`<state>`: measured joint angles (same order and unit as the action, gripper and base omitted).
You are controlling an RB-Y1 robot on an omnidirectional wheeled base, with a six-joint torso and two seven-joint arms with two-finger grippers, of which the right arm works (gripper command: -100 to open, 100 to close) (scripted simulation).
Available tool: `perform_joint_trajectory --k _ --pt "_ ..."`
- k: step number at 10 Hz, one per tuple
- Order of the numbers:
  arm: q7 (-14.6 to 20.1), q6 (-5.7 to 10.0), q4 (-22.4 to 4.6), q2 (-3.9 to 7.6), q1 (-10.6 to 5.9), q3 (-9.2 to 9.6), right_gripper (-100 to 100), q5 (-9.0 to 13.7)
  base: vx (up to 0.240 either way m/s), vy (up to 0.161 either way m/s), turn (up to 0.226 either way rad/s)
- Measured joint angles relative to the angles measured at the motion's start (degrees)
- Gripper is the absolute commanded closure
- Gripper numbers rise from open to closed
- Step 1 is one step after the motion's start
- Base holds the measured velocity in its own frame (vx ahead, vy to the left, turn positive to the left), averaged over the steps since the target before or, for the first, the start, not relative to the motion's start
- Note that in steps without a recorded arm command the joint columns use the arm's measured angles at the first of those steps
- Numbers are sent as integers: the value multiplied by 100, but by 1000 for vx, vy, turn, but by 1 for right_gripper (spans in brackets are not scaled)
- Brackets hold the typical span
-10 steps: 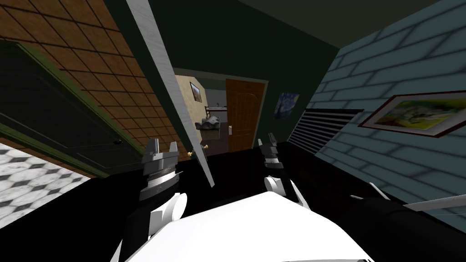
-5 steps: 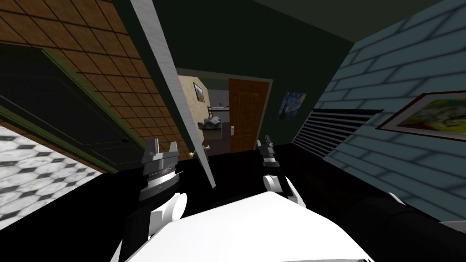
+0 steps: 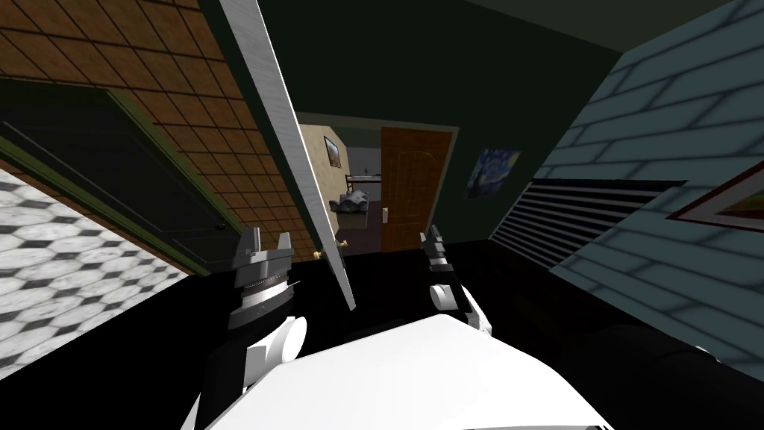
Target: Pull the door open
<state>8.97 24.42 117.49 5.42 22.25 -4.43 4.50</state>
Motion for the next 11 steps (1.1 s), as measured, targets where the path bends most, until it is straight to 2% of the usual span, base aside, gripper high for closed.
perform_joint_trajectory --k 2,3,6,10,11 --pt "-24 8 -253 40 -105 -28 -100 24 61 -4 92" --pt "-35 24 -438 95 -217 -70 -100 55 45 -1 65" --pt "-71 12 -753 160 -364 -119 -100 96 49 -6 78" --pt "-100 99 -1411 333 -702 -248 -100 194 62 -7 81" --pt "-113 88 -1486 344 -733 -259 -100 204 48 2 132"
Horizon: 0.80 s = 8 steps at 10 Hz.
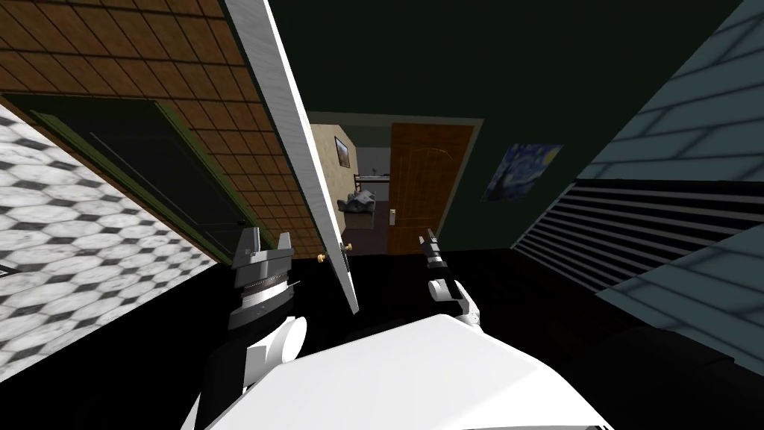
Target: Pull the door open
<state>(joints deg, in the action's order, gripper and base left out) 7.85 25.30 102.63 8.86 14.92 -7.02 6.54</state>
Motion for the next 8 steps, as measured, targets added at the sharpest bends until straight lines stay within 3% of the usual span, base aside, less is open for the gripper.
perform_joint_trajectory --k 8 --pt "-73 136 -1284 314 -635 -225 -100 178 54 -7 83"
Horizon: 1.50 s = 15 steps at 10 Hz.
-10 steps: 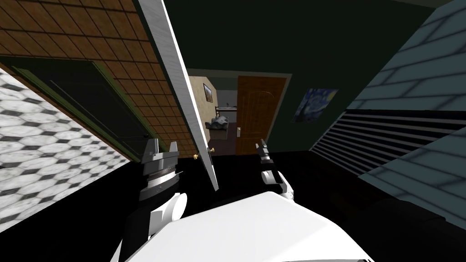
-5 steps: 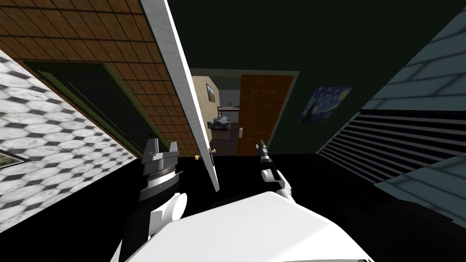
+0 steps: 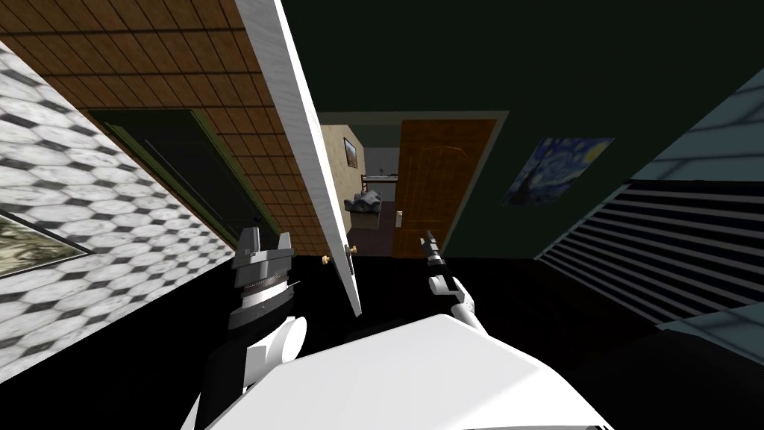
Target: Pull the door open
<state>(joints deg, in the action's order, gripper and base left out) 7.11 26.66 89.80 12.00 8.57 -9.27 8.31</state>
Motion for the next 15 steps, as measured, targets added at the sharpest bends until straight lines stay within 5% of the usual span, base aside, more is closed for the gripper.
perform_joint_trajectory --k 7,15 --pt "-75 102 -957 200 -417 -153 -100 124 48 -12 84" --pt "-152 234 -2244 520 -1079 -380 -100 305 54 -16 90"
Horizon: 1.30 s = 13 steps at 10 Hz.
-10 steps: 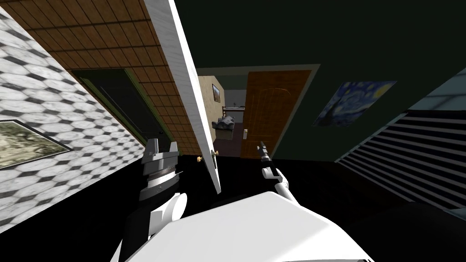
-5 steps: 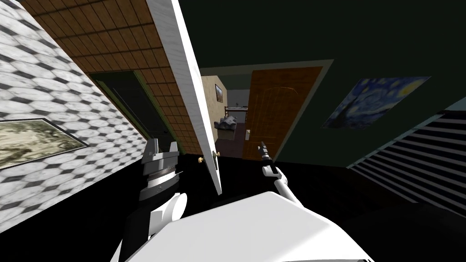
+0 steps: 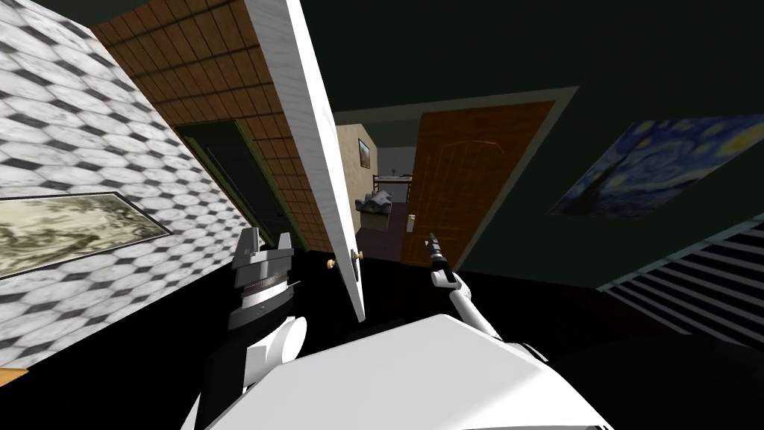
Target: Pull the door open
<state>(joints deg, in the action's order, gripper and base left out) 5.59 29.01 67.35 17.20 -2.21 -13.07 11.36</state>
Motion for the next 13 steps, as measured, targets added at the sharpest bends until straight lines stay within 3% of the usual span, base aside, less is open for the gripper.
perform_joint_trajectory --k 1,3,5,13 --pt "-11 11 -112 15 -22 -19 -100 16 51 -18 75" --pt "-48 65 -518 108 -256 -94 -100 72 66 -17 112" --pt "-63 24 -716 177 -328 -152 -100 119 50 -27 71" --pt "-148 194 -1977 421 -913 -335 -100 263 50 -21 82"
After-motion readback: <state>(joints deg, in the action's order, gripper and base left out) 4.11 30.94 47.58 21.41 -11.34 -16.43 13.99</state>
